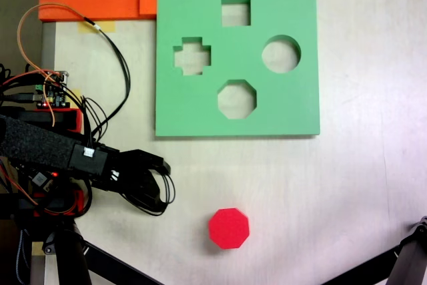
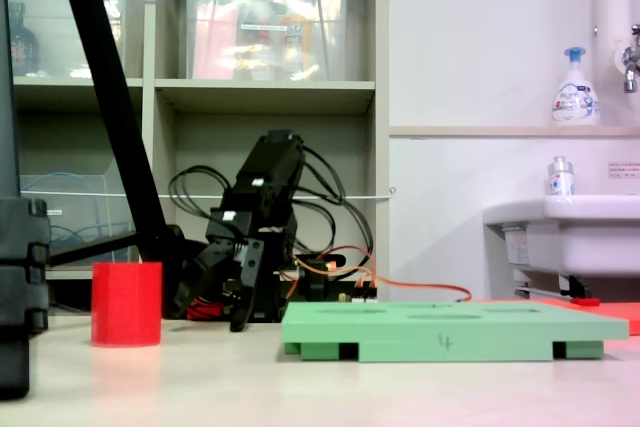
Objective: Put the octagonal pillar block into the corresponding hole
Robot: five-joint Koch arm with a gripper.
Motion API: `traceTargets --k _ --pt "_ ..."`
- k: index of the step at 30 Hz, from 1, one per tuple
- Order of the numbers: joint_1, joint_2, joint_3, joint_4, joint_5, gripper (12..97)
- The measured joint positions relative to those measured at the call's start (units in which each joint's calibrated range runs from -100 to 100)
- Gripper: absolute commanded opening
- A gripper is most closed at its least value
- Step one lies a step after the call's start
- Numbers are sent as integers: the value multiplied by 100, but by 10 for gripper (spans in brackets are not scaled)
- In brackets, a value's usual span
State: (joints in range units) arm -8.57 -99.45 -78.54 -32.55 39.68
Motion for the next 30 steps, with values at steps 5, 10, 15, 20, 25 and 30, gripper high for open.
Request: traceTargets --k 5,10,15,20,25,30 --pt "-49 0 1137 -1703 93 466" --pt "-98 561 3635 -3103 93 779" --pt "-103 1546 4419 -3563 142 954" --pt "-68 2668 5478 -3632 156 954" --pt "-39 4131 6428 -3661 93 954" --pt "-39 5622 7036 -3661 -20 954"
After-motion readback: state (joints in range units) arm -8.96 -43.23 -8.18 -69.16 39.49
